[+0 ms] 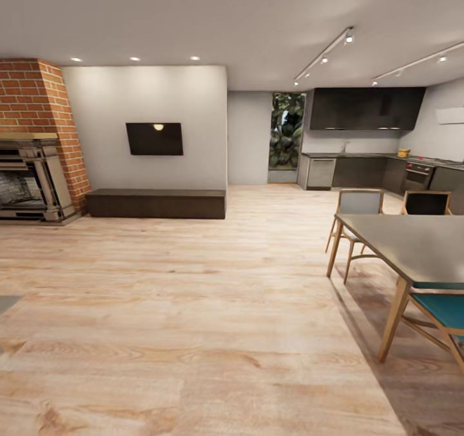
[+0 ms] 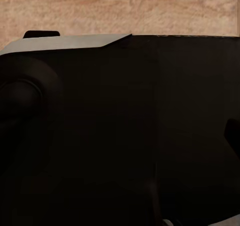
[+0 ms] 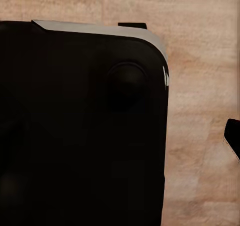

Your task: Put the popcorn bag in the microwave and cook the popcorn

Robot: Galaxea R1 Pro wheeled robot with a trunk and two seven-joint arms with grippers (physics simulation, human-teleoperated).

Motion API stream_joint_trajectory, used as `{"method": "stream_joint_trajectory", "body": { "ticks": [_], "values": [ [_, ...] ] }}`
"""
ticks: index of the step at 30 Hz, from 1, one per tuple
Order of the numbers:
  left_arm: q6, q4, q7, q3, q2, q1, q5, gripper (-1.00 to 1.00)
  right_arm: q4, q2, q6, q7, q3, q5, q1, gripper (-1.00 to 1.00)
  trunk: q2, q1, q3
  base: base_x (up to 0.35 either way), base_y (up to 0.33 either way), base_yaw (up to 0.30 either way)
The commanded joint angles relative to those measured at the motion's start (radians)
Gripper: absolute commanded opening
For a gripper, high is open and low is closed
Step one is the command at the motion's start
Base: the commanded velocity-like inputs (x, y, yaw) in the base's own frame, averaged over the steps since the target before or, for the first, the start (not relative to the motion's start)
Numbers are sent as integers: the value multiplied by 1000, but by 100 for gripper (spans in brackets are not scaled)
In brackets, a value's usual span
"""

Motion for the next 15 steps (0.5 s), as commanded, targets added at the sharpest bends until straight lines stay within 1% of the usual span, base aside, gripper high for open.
{"method": "stream_joint_trajectory", "body": {
  "ticks": [1, 15],
  "values": [
    [-2, 0, -1, 1, 0, 0, 1, 100, 0, 0, -3, -1, 1, 0, 0, 100, 0, 1, -1, 322, 0, 0],
    [-12, 1, 4, 1, 5, 0, 0, 100, 0, -2, -3, -1, 0, -1, 0, 100, 0, 1, -1, 322, 0, 0]
  ]
}}
